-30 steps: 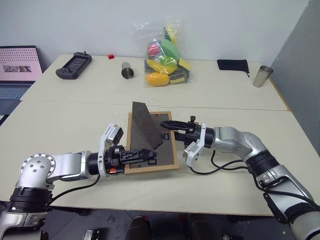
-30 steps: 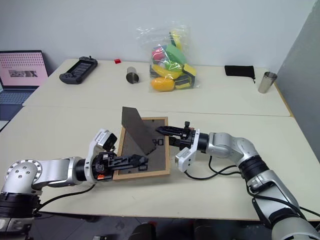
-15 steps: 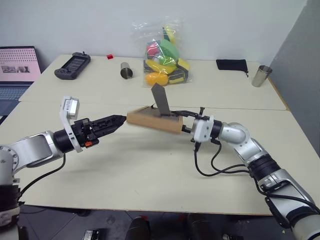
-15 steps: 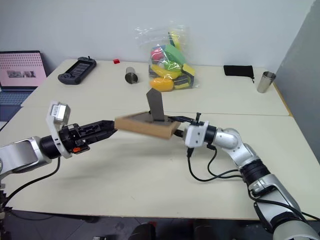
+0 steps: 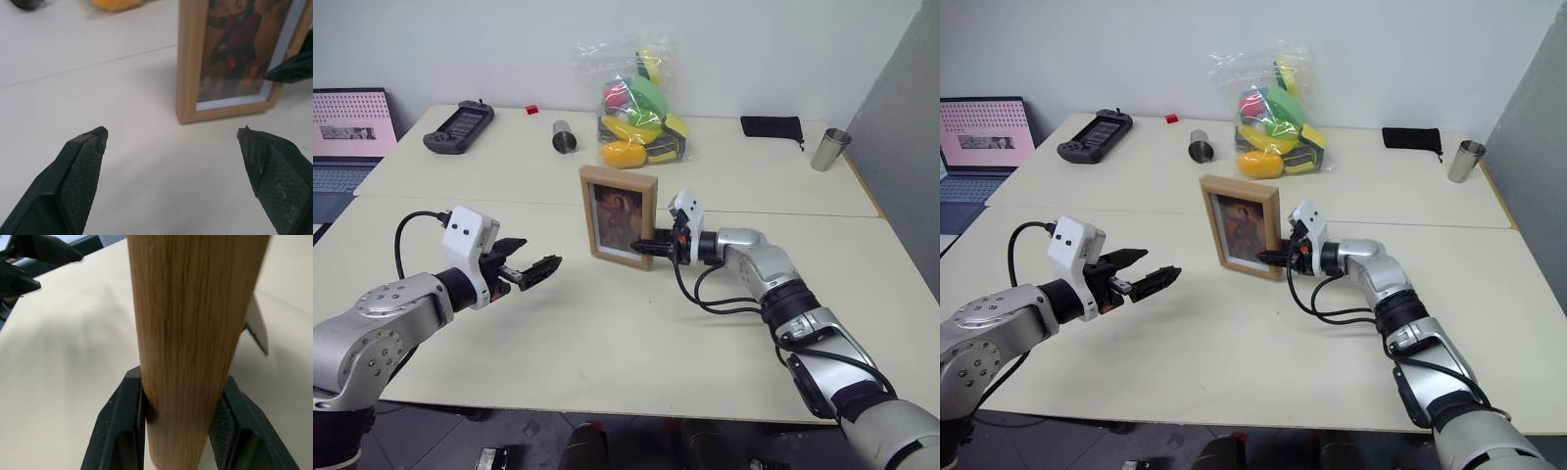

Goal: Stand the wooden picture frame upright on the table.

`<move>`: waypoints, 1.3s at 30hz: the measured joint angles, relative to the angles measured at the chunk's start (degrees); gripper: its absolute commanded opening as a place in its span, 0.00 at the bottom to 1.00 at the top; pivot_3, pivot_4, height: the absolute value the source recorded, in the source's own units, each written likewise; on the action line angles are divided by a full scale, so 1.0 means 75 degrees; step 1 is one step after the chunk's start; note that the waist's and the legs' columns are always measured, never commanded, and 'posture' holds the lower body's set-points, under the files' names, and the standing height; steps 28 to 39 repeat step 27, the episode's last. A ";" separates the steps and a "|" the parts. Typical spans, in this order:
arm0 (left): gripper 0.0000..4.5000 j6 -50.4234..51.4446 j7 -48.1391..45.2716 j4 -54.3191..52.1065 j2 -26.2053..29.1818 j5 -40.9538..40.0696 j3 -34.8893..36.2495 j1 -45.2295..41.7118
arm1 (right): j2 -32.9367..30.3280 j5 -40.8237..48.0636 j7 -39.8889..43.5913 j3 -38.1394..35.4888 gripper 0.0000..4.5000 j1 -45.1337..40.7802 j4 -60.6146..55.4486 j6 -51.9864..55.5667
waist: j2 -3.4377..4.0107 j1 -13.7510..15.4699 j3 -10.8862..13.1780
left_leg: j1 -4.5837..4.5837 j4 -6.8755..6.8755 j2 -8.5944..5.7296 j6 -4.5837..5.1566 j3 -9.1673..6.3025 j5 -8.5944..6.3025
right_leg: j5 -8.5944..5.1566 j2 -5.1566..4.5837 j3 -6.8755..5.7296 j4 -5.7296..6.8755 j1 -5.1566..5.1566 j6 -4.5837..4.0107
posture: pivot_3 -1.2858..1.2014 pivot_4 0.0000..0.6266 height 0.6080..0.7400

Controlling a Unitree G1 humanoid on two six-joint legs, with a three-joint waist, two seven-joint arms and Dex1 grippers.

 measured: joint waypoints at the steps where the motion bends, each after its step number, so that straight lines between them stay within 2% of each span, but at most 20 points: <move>1: 1.00 -0.0002 -0.0089 0.0000 -0.0087 0.0091 0.0006 0.0002 | 0.0052 -0.0001 0.0019 -0.0113 0.29 -0.0043 0.0088 0.0161 | 0.0000 -0.0008 0.0000 | 0.0002 0.0000 0.0001 0.0000 0.0000 0.0000 | 0.0000 0.0000 -0.0001 0.0002 0.0000 0.0000 | 0.52 0.24 1.00; 3: 1.00 0.0000 -0.0162 0.0000 -0.0155 0.0175 0.0006 0.0008 | 0.0099 -0.0011 0.0004 -0.0224 0.29 -0.0053 0.0178 0.0235 | 0.0000 -0.0012 0.0000 | 0.0002 0.0000 0.0002 0.0001 -0.0001 0.0000 | 0.0000 0.0001 -0.0003 0.0003 0.0000 0.0001 | 0.52 0.24 1.00; 4: 1.00 0.0003 -0.0199 0.0001 -0.0202 0.0251 0.0007 0.0008 | 0.0141 -0.0029 -0.0023 -0.0294 0.37 -0.0052 0.0233 0.0240 | 0.0000 -0.0019 0.0000 | 0.0003 0.0000 0.0002 0.0001 -0.0001 0.0000 | 0.0000 0.0001 -0.0002 0.0006 0.0000 0.0001 | 0.52 0.24 1.00; 9: 1.00 0.0057 -0.0328 0.0108 -0.0454 0.0435 0.0008 -0.0135 | 0.0180 -0.0314 -0.0191 -0.0403 0.60 0.0041 0.0242 0.0263 | -0.0001 -0.0029 0.0000 | 0.0003 0.0001 0.0001 0.0001 -0.0002 0.0000 | 0.0000 0.0001 -0.0003 0.0008 0.0001 0.0002 | 0.52 0.24 1.00; 11: 1.00 0.0081 -0.0369 0.0218 -0.0599 0.0539 0.0003 -0.0229 | 0.0035 -0.0359 -0.0249 -0.0426 0.72 0.0363 -0.0162 0.0356 | -0.0001 -0.0008 0.0000 | 0.0001 0.0001 0.0000 0.0000 -0.0002 0.0000 | 0.0000 0.0000 -0.0003 0.0007 0.0001 0.0002 | 0.52 0.24 1.00; 12: 1.00 0.0081 -0.0426 0.0296 -0.0675 0.0619 -0.0021 -0.0261 | -0.0121 -0.0443 -0.0280 -0.0424 0.74 0.0615 -0.0525 0.0381 | -0.0001 0.0003 0.0000 | -0.0003 0.0001 0.0000 0.0000 -0.0002 0.0000 | 0.0000 0.0000 -0.0004 0.0004 0.0001 0.0002 | 0.52 0.24 1.00; 13: 1.00 0.0081 -0.0465 0.0336 -0.0713 0.0683 -0.0044 -0.0274 | -0.0266 -0.0488 -0.0302 -0.0426 0.83 0.0840 -0.0846 0.0408 | -0.0001 0.0019 0.0000 | -0.0005 0.0001 0.0000 0.0000 -0.0003 -0.0001 | 0.0000 -0.0001 -0.0004 0.0002 0.0001 0.0002 | 0.52 0.24 1.00; 17: 1.00 0.0123 -0.0641 0.0586 -0.0877 0.0885 -0.0164 -0.0431 | -0.1105 -0.0773 -0.0630 -0.0457 1.00 0.1947 -0.2568 0.0577 | 0.0000 0.0048 0.0000 | -0.0007 -0.0001 0.0000 0.0000 -0.0005 -0.0001 | -0.0001 0.0000 -0.0005 0.0002 0.0001 0.0002 | 0.52 0.24 1.00; 21: 1.00 0.0214 -0.1095 0.0841 -0.0774 0.0940 -0.0155 -0.0551 | -0.1969 -0.0698 -0.0794 -0.0904 1.00 0.3048 -0.4873 0.0968 | 0.0000 0.0046 0.0000 | -0.0005 0.0000 0.0001 0.0000 -0.0008 0.0000 | -0.0001 0.0004 -0.0002 0.0003 -0.0001 0.0004 | 0.52 0.24 1.00; 27: 1.00 0.0458 -0.2035 0.1394 -0.0413 0.0952 -0.0154 -0.1042 | -0.2361 0.0025 -0.1135 -0.1549 1.00 0.3563 -0.7540 0.1973 | -0.0001 -0.0070 -0.0001 | 0.0010 -0.0003 0.0006 0.0001 -0.0017 -0.0001 | -0.0003 0.0016 -0.0003 0.0010 0.0004 0.0006 | 0.52 0.24 1.00; 39: 1.00 0.0458 -0.2035 0.1394 -0.0413 0.0952 -0.0154 -0.1042 | -0.2361 0.0025 -0.1135 -0.1549 1.00 0.3563 -0.7540 0.1973 | -0.0001 -0.0070 -0.0001 | 0.0010 -0.0003 0.0006 0.0001 -0.0017 -0.0001 | -0.0003 0.0016 -0.0003 0.0010 0.0004 0.0006 | 0.52 0.24 1.00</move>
